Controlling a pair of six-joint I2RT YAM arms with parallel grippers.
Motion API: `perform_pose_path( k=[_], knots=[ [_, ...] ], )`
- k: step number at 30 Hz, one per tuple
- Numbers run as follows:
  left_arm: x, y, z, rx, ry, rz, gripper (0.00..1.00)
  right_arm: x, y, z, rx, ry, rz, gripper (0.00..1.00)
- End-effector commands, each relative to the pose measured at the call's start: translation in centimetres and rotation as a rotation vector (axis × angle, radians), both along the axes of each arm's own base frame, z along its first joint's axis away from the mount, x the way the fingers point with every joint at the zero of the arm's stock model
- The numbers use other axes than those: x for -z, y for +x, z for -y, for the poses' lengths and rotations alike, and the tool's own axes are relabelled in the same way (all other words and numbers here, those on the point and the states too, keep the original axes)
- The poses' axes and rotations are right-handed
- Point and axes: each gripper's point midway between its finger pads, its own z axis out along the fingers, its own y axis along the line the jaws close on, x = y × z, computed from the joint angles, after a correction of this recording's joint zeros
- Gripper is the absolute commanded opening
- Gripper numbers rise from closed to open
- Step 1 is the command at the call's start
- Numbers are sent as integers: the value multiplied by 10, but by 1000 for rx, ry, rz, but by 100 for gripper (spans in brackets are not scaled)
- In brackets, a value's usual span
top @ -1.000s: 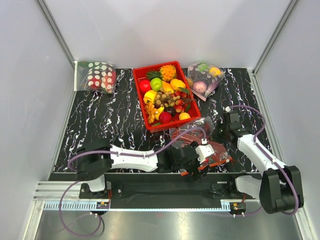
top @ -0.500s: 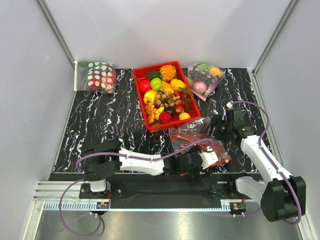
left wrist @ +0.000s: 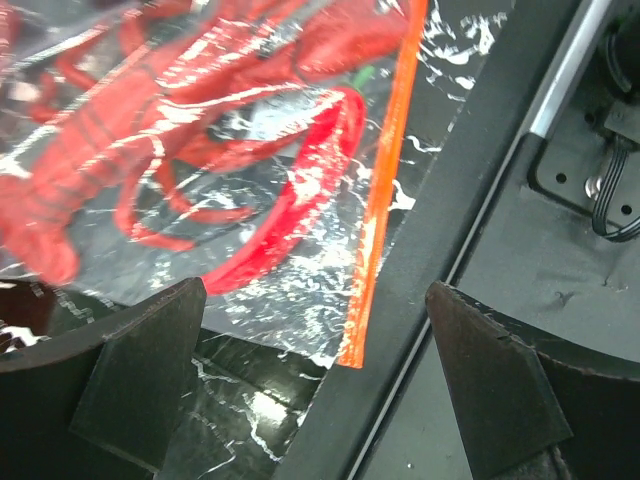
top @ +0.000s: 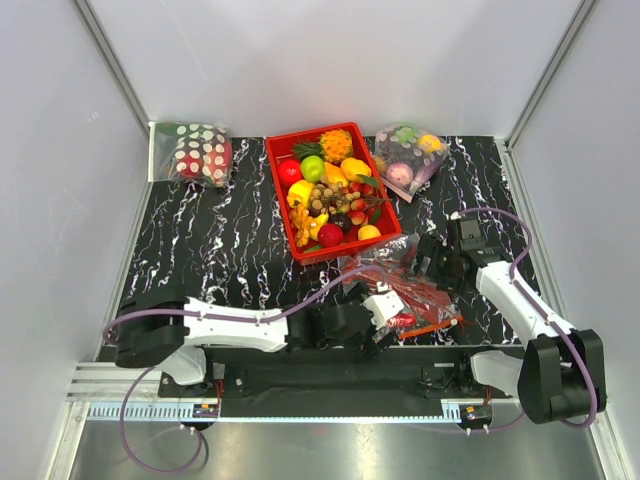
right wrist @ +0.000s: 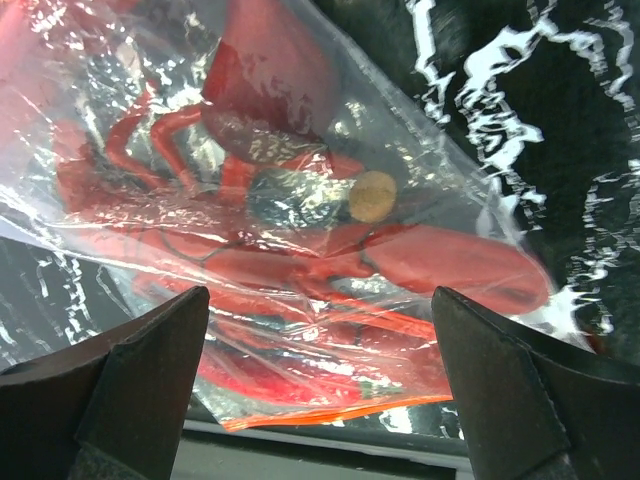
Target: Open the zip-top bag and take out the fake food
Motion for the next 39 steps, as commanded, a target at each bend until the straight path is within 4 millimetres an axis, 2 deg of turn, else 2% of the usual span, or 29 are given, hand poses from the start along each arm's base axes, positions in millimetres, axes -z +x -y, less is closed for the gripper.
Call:
perform_pose_path(
  k=[1,6,10,17,21,31,37,39],
  knots=[
    [-24,11,-4,-63,-86,22,99,2,1,-10,13,66,-20,100],
    [-33,13,-8,-65,-115,34,99,21,-11,-26,-21,154,-92,100],
    [-26,11,-4,-43,-94,31,99,18,-15,-32,-47,175,-88,100],
    [-33,9,1,-27,-108,21,99,11,-28,-46,-100,153,-85,98],
    [-34,8,-6,-38,-104,14,99,14,-40,-58,-144,92,-83,97],
    [-39,4,-37,-71,-104,-6,99,28,-61,-72,-203,26,-104,89],
    [-36,3,-42,-76,-86,-11,99,39,-64,-76,-218,-22,-126,81],
    [-35,3,-44,-75,-74,-13,99,44,-66,-78,-233,-39,-137,75]
  ],
)
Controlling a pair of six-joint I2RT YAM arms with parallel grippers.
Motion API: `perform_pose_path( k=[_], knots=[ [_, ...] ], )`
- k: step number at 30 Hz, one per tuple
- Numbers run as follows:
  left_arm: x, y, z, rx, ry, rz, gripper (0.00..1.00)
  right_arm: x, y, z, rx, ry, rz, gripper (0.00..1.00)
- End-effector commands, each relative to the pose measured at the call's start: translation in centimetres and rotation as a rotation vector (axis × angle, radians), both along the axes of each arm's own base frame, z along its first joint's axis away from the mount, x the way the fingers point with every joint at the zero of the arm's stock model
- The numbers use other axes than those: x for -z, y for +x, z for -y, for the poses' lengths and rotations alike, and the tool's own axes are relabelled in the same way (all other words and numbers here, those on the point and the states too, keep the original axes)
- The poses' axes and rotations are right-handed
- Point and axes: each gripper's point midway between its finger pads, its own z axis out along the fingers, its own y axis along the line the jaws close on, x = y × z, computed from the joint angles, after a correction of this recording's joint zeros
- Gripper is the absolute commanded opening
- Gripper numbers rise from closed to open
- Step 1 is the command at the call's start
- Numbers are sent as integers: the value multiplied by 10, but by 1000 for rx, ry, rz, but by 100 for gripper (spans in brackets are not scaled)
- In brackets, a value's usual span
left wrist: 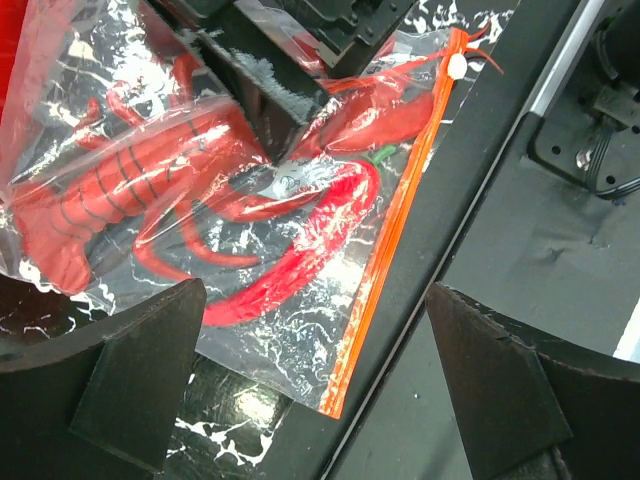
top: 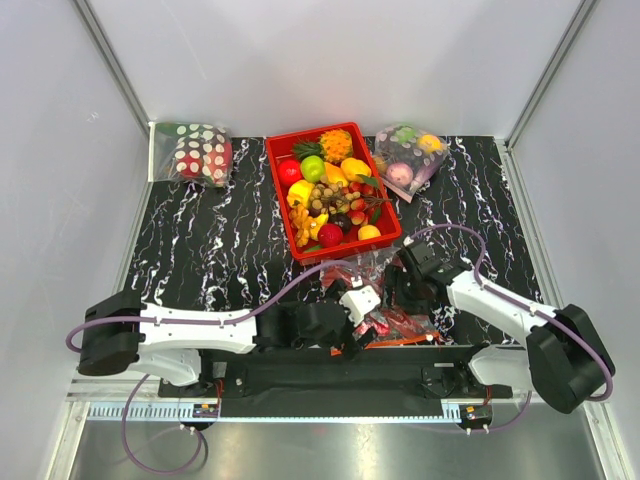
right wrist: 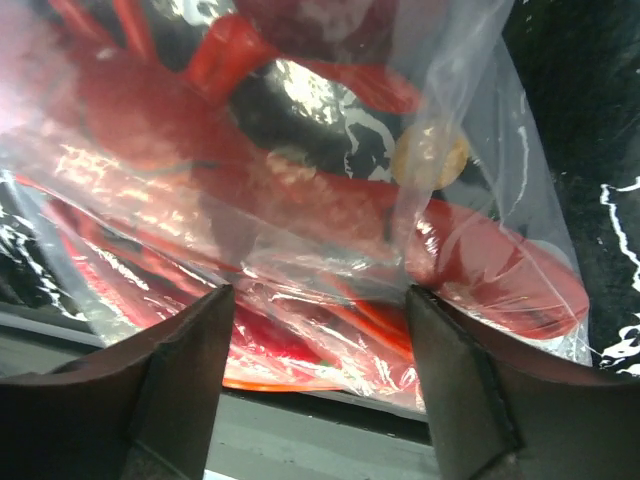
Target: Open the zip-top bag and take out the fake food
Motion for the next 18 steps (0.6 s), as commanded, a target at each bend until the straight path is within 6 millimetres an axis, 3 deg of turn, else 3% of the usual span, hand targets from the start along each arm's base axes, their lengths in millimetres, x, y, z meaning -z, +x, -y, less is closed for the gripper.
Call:
perform_pose_path(
  k=[1,6,9,13,18],
  knots=[
    [-10,4,-2,-24,-33,6,99,11,-3,0,6,-46,-12,72],
    [-14,5,-3,-26,-31,15,99,15,-3,-2,-7,-65,-14,50],
    [-13,3,-3,-12,-22,16,99,4,0,-5,-27,-52,7,40],
    [-11,-1,4,36,-6,30,99,-19,3,-11,-67,-20,36,18],
    [-13,-3,21,78,14,76,99,-38,4,-22,-100,35,50,2]
  ],
)
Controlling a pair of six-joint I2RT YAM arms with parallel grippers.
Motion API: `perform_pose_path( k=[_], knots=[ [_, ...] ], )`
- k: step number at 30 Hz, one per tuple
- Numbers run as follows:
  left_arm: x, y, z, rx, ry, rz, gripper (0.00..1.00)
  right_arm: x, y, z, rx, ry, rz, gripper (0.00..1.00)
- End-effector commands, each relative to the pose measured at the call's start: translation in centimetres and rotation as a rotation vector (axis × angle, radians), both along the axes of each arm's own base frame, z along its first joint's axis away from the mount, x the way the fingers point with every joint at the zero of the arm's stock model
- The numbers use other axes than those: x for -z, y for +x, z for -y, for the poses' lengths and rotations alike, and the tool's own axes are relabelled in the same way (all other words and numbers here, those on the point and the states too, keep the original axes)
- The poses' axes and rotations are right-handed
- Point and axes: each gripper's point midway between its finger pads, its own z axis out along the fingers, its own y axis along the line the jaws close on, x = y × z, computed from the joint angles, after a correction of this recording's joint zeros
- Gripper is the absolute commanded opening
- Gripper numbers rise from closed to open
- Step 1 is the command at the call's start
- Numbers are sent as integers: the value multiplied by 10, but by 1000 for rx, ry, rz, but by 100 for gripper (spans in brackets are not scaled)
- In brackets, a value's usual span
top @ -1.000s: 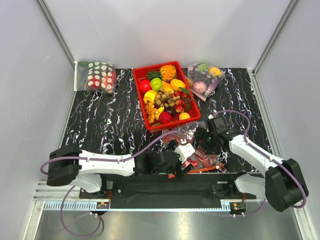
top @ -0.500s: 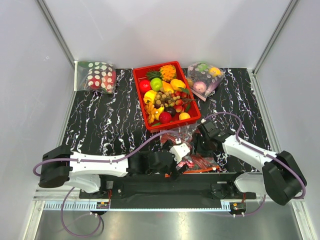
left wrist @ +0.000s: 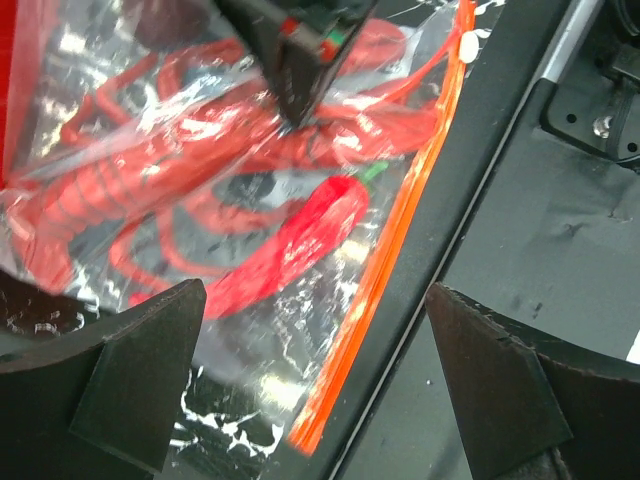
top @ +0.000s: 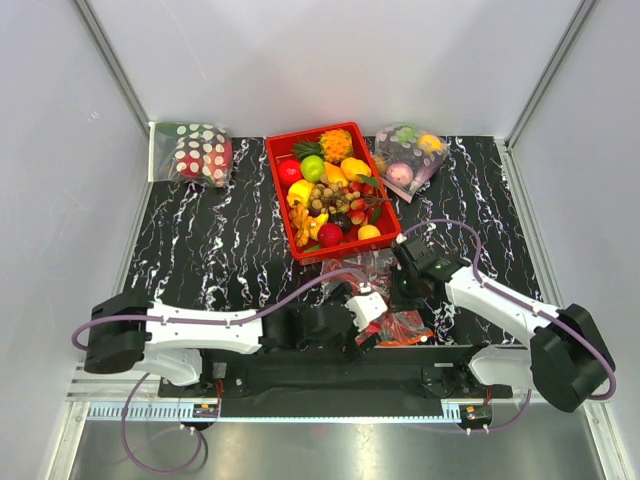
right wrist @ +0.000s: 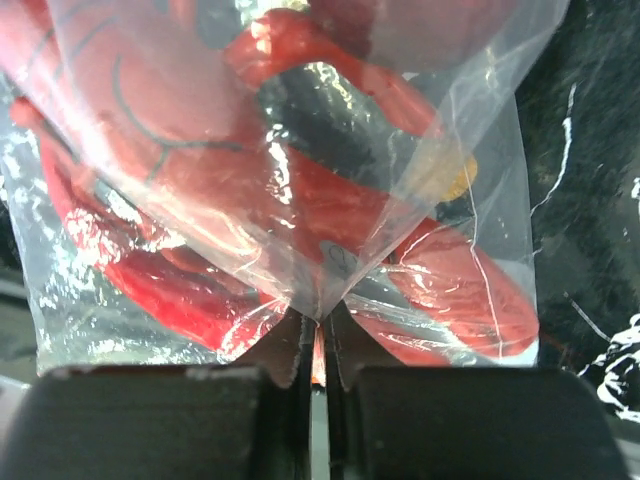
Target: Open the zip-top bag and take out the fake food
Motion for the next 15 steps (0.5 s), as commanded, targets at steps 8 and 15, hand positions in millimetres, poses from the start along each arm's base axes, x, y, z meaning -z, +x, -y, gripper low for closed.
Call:
perform_pose_path(
  k=[8,15],
  knots=[
    [-21,-10,52,138,-4,136,99,-42,11,-27,-71,106,37,0],
    [-18,-22,62,196,7,203,99,-57,16,-42,-119,153,26,0]
  ],
)
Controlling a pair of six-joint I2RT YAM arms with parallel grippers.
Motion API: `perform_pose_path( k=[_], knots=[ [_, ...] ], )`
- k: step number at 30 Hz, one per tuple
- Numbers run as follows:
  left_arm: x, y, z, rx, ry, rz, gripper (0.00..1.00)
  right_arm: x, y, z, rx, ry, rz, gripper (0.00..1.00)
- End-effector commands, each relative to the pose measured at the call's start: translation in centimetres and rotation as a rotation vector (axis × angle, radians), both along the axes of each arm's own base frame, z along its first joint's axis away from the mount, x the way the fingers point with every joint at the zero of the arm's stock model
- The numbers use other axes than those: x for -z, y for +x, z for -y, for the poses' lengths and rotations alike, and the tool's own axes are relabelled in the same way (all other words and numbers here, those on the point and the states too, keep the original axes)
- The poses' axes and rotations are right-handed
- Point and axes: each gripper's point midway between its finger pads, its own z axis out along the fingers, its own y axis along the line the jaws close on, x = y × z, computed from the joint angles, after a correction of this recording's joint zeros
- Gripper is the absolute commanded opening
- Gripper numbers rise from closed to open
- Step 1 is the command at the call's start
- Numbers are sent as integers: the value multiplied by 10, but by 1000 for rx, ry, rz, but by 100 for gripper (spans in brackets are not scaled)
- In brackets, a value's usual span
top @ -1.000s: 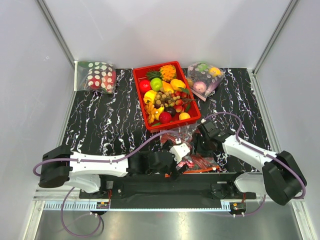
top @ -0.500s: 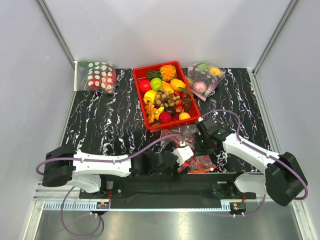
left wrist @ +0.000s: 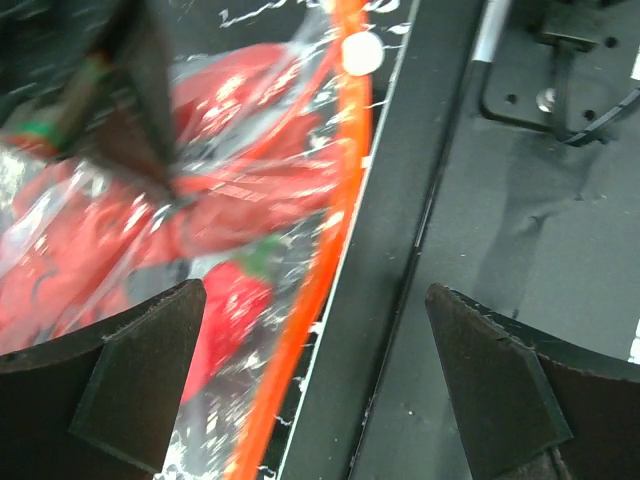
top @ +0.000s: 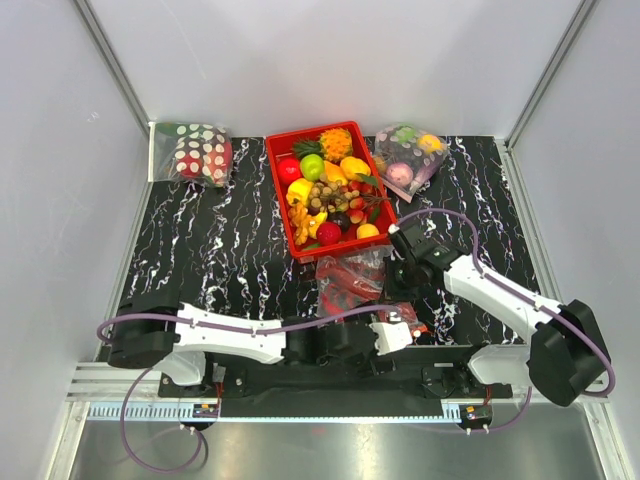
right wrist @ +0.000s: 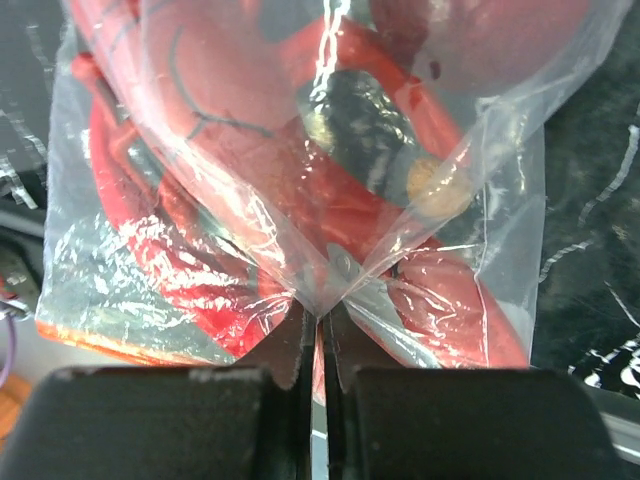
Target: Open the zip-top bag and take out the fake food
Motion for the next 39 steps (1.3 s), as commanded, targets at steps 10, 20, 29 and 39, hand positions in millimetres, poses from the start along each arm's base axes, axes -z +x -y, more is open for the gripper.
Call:
perform_pose_path(
  k=[10,20,29,39],
  knots=[
    [-14,36,16,-111,25,286,99,-48,12,-43,-80,211,46,0],
    [-10,48,7,-182,101,389,59,-61,9,-47,-93,246,50,0],
    [-19,46,-1,-180,93,378,0,-71,14,-46,-98,236,81,26],
    [-60,24,-21,-90,32,252,0,-111,50,-35,-69,183,275,86]
  ],
)
